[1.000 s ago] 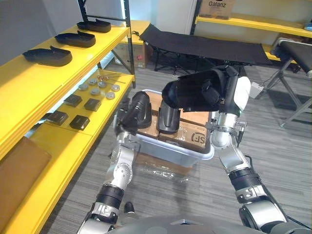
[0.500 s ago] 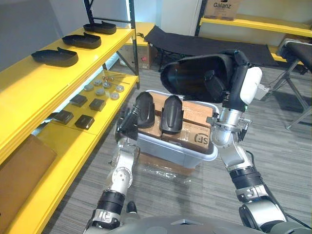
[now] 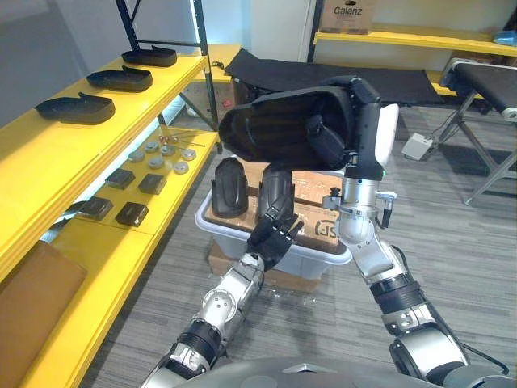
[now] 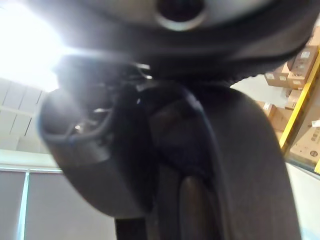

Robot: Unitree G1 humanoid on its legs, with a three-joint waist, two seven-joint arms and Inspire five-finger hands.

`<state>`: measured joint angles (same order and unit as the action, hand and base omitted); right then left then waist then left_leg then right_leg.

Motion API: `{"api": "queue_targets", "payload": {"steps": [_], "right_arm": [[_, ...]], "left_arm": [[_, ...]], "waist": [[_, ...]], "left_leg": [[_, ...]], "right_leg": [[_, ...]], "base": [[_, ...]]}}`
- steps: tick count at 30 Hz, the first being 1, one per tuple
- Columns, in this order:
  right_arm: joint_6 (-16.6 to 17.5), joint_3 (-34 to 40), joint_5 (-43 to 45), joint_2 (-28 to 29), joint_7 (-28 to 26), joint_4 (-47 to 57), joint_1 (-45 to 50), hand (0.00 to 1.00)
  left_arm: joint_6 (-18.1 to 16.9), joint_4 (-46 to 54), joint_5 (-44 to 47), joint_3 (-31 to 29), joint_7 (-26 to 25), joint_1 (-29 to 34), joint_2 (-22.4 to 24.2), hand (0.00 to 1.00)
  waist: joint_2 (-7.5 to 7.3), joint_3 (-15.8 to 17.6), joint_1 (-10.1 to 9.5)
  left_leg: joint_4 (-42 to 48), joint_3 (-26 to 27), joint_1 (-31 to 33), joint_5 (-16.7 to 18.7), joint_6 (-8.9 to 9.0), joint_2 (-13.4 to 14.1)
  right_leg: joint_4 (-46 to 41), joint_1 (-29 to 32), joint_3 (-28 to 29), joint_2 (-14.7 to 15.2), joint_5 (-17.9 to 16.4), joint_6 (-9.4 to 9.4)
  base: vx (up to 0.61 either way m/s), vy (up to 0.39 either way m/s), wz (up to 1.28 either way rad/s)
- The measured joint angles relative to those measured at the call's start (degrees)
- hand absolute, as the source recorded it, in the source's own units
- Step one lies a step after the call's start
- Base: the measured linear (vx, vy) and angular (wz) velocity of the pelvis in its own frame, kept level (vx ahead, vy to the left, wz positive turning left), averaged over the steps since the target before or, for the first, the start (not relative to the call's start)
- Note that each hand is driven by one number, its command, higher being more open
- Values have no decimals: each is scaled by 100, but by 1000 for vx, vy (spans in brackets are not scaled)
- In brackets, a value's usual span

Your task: Walk over and take three plastic housings, then place them on the shelf

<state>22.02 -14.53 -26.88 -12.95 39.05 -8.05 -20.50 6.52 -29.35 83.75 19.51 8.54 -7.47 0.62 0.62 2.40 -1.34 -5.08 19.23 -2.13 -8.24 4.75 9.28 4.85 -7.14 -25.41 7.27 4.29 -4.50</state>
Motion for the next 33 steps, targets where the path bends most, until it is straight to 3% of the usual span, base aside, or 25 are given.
{"api": "queue_targets", "payload": {"steps": [5, 11, 15, 27, 33], "right_arm": [[12, -270, 60, 65, -117, -1, 6, 0], [236, -352, 65, 268, 38, -22, 224, 0], [252, -422, 63, 287, 54, -38, 383, 0], [254, -509, 296, 465, 199, -117, 589, 0], [253, -550, 309, 608, 284, -116, 627, 0]], "left_arm": [[-343, -54, 776, 16, 255, -177, -6, 100], [-837, -51, 2264, -37, 967, -236, 11, 100], [-1057, -49, 2673, -136, 1264, -238, 9, 100], [-1175, 181, 2867, -125, 1359, -238, 72, 100], [-1154, 303, 2904, -144, 1491, -238, 80, 100]], "waist": [[-36, -2, -13], [-88, -6, -3], [-131, -7, 0], [-323, -9, 4], [-325, -9, 5]], "left_leg": [[0, 3, -4, 23, 34, 31], [3, 9, -12, 16, 22, 31], [13, 20, -23, 17, 22, 31], [1, 8, -32, 48, 48, 33], [1, 4, -31, 51, 52, 33]], "right_leg": [[0, 1, 7, -29, -27, 17], [-1, 0, 8, -29, -26, 34], [-1, -6, 21, -28, -25, 35], [-1, -21, 18, -28, -26, 35], [0, -23, 9, -27, -32, 38]], "base": [[35, -7, -1], [57, -1, -1], [48, 0, -2], [3, 0, 0], [0, 0, 0]]}}
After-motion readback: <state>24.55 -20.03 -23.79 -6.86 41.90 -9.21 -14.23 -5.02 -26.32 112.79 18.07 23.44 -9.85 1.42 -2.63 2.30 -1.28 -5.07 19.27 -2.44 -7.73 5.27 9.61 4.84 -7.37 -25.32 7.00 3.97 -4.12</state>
